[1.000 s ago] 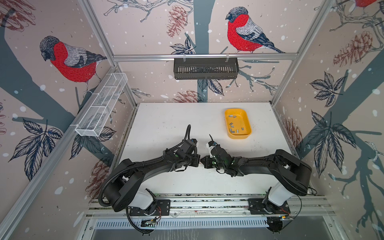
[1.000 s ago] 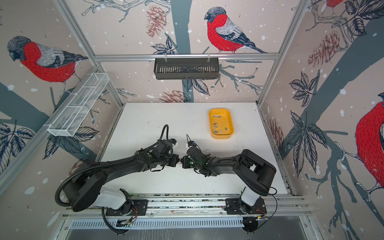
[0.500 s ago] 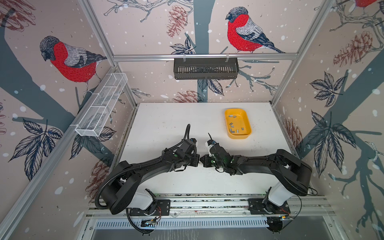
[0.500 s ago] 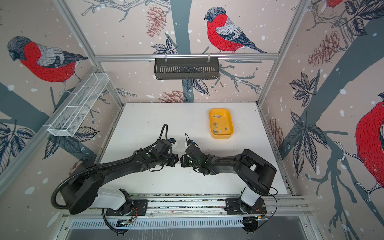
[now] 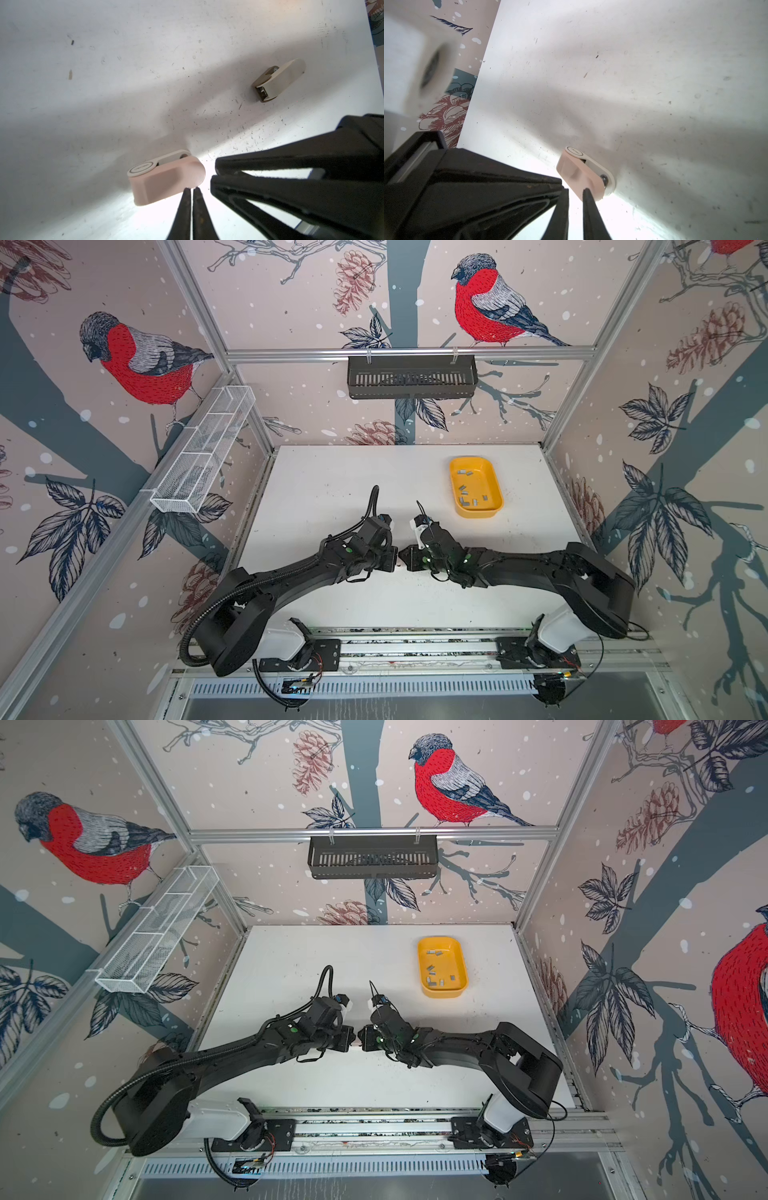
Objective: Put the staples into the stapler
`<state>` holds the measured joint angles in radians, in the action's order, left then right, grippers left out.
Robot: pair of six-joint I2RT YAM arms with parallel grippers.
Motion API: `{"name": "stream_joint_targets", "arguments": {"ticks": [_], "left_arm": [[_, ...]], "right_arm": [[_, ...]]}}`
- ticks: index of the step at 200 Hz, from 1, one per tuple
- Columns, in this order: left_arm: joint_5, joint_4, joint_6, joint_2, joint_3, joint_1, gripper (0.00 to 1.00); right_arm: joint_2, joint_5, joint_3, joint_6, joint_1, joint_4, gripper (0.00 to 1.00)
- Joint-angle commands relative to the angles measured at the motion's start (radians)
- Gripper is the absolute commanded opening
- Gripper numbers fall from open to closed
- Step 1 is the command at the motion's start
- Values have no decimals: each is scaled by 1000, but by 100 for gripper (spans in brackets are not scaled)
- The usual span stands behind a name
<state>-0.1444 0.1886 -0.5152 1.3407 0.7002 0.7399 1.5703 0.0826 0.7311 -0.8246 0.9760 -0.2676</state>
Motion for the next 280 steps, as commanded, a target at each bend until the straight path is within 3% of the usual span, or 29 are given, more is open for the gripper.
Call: {"name": "stream_joint_targets", "arguments": {"ticks": [1, 56, 88, 97, 132, 166, 192, 280], "left_arm": [[26, 21, 15, -32, 8, -8, 14], [26, 41, 21, -106, -1, -29, 16], [35, 34, 33, -153, -16, -54, 17], [47, 24, 34, -171, -23, -67, 24], [104, -21, 45, -257, -36, -120, 73], [182, -18, 75, -316, -21, -160, 97], [243, -38, 95, -352, -29, -198, 97], [461, -219, 181, -418, -134, -342, 97]], "right_arm": [[-30, -31, 4, 34, 2, 29, 17], [-106, -62, -19, 65, 1, 71, 20], [-157, -93, -40, 96, -2, 88, 30], [-173, -104, -46, 109, -10, 96, 34], [-267, -134, -68, 177, -56, 156, 59], [-406, -150, -85, 239, -145, 245, 86], [-503, -148, -102, 283, -241, 295, 100], [-702, -248, -181, 323, -586, 334, 100]]}}
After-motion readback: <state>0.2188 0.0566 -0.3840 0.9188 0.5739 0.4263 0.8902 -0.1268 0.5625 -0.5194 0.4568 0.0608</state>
